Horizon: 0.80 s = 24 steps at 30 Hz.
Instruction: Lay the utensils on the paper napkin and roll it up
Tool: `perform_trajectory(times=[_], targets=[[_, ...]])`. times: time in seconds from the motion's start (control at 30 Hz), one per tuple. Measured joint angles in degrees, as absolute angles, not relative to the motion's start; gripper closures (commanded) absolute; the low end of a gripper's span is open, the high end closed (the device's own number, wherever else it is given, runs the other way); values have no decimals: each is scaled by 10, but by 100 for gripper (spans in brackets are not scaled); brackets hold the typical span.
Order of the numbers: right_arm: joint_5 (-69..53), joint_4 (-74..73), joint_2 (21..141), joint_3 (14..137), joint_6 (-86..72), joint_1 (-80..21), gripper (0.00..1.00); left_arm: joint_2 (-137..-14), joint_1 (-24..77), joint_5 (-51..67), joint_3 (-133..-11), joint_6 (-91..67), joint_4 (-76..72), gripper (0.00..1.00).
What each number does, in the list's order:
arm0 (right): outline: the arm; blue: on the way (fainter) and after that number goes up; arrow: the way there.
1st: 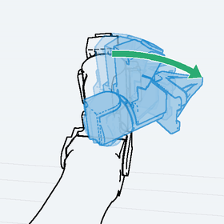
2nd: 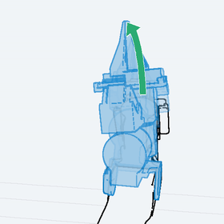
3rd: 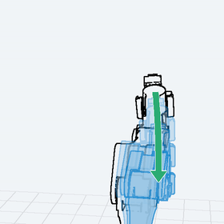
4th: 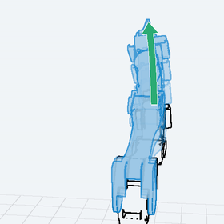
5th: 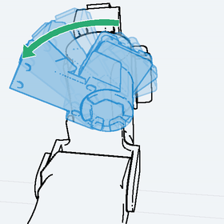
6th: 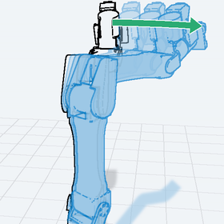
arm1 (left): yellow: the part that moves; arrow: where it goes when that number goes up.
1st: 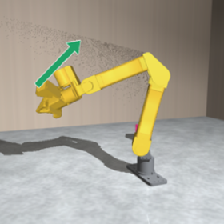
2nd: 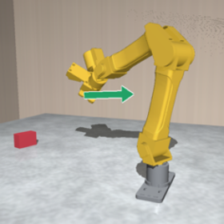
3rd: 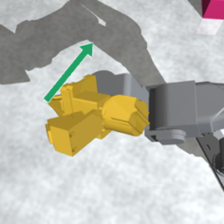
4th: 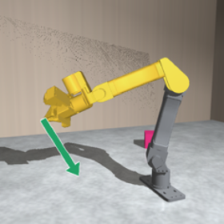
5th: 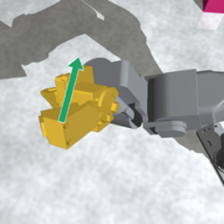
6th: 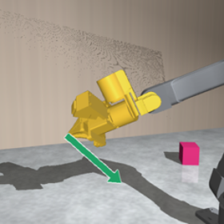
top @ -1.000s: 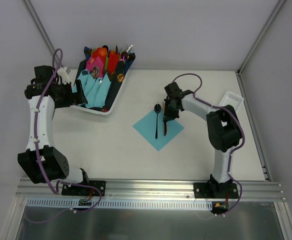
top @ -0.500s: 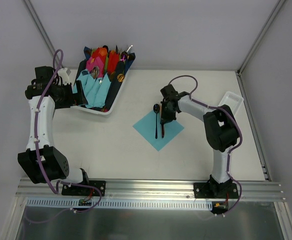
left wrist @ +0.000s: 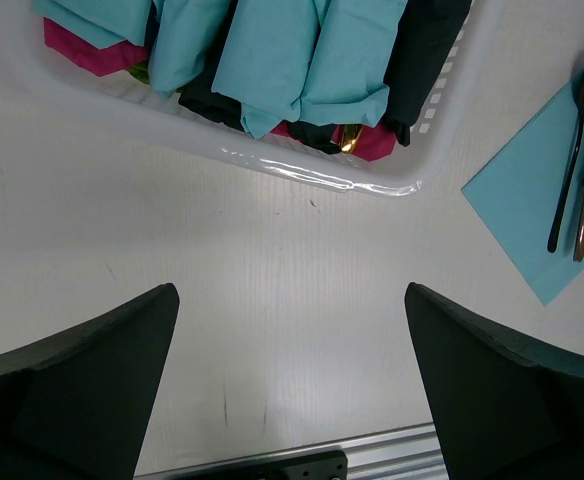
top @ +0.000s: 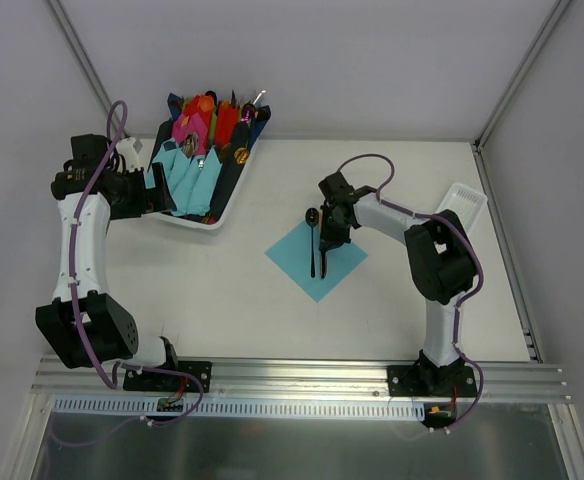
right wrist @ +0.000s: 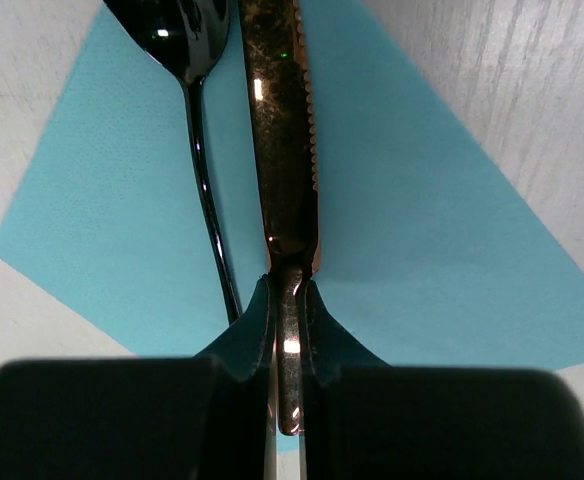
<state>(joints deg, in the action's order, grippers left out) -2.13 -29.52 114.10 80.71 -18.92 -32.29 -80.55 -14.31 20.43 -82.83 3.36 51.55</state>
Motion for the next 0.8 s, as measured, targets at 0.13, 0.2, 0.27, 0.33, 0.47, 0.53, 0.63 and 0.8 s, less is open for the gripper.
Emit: perform_trajectory(times=[0.13, 0.2, 0.27, 0.33, 0.47, 0.53, 0.63, 0.8], targets=[[-20, -294, 1141, 804, -195, -325, 100, -805, -143, 204, -827, 33, 515, 1], [-19, -294, 1141, 804, -197, -328, 100, -804, -143, 204, -827, 33, 515, 1], [-20, -293, 1141, 803, -199, -329, 100, -804, -143, 204, -826, 34, 515, 1], [-19, -293, 1141, 803, -202, -331, 100, -804, -143, 204, -825, 33, 514, 1], [-20, -293, 1141, 803, -207, -334, 97, -802, -143, 204, -823, 33, 513, 1], [-20, -293, 1141, 803, -210, -334, 89, -801, -143, 204, -823, 33, 513, 1], [-20, -293, 1141, 803, -214, -334, 82, -801, -143, 204, -821, 34, 513, 1], [-20, -293, 1141, 803, -221, -334, 74, -801, -143, 204, -819, 34, 513, 1]])
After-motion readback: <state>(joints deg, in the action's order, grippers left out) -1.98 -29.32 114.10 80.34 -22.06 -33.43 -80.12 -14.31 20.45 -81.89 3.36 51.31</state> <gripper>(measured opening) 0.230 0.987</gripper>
